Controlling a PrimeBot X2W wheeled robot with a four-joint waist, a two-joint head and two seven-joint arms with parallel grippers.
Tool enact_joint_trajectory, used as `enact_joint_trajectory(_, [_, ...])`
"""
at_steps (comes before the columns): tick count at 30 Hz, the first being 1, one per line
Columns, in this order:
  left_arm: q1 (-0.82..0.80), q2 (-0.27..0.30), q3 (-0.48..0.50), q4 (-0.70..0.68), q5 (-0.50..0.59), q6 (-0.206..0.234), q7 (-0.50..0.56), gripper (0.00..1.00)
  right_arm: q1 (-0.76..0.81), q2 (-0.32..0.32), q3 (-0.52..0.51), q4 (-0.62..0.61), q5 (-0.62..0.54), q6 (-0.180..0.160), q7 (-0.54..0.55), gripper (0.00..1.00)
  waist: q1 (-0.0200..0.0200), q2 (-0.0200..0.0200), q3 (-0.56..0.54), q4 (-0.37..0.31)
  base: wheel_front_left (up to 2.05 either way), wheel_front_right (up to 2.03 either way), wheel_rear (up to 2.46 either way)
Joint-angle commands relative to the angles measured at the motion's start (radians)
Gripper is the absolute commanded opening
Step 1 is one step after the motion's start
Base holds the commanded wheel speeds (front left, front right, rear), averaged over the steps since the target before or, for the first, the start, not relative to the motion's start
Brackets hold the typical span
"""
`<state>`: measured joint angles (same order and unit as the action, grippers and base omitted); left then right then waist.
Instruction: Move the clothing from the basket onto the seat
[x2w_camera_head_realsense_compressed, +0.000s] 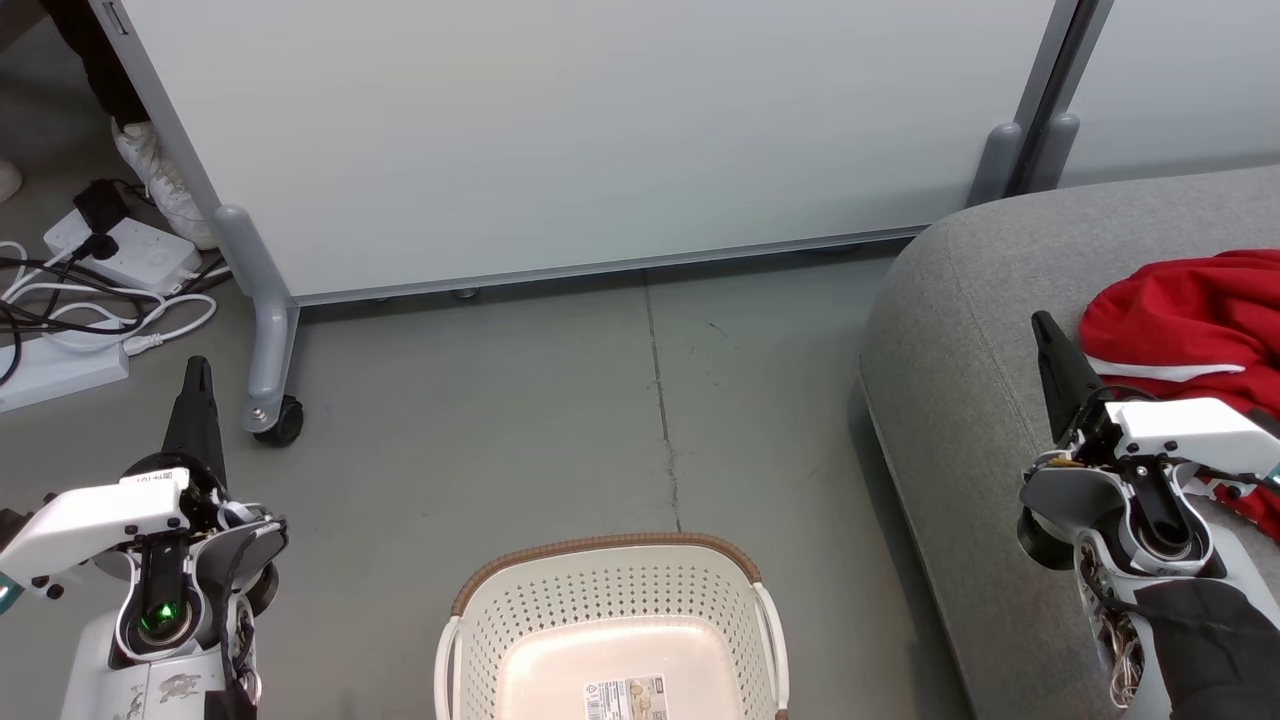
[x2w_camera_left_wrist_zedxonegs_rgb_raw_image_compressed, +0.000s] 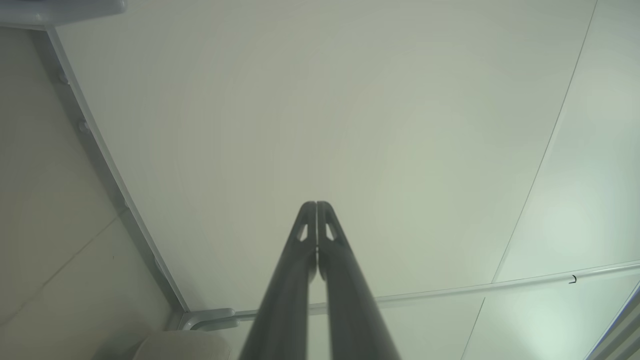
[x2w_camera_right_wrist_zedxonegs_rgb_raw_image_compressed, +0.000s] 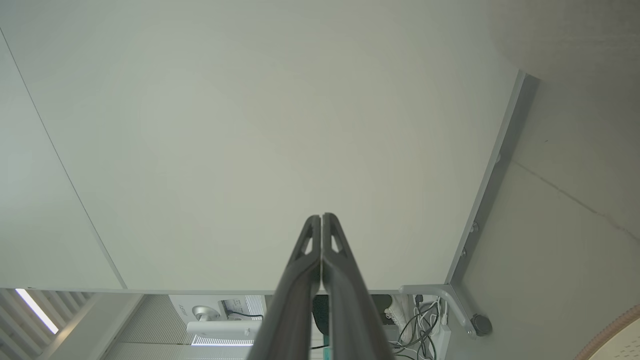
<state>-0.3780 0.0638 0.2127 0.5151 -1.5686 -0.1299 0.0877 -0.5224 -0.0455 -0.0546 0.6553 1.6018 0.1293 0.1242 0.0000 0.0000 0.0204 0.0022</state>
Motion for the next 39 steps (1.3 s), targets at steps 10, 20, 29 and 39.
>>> enact_joint_trajectory(10, [-0.015, 0.004, 0.004, 0.000, 0.001, -0.005, 0.003, 0.00, -0.003, -0.009, -0.001, 0.000, 0.005, 0.003, 0.006, 0.00, 0.0000, 0.0000, 0.000, 0.000, 0.00, 0.00, 0.00])
enact_joint_trajectory(20, [-0.015, 0.004, 0.005, 0.000, 0.001, -0.005, 0.003, 0.00, -0.003, -0.009, -0.001, 0.000, 0.005, 0.003, 0.006, 0.00, 0.0000, 0.0000, 0.000, 0.000, 0.00, 0.00, 0.00])
enact_joint_trajectory(29, [-0.015, 0.004, 0.005, 0.000, 0.002, -0.005, 0.004, 0.00, -0.003, -0.009, -0.001, 0.000, 0.005, 0.003, 0.006, 0.00, 0.0000, 0.0000, 0.000, 0.000, 0.00, 0.00, 0.00])
enact_joint_trajectory(39, [-0.015, 0.004, 0.006, 0.000, 0.002, -0.005, 0.004, 0.00, -0.003, -0.009, -0.001, 0.000, 0.005, 0.003, 0.005, 0.00, 0.0000, 0.0000, 0.000, 0.000, 0.00, 0.00, 0.00])
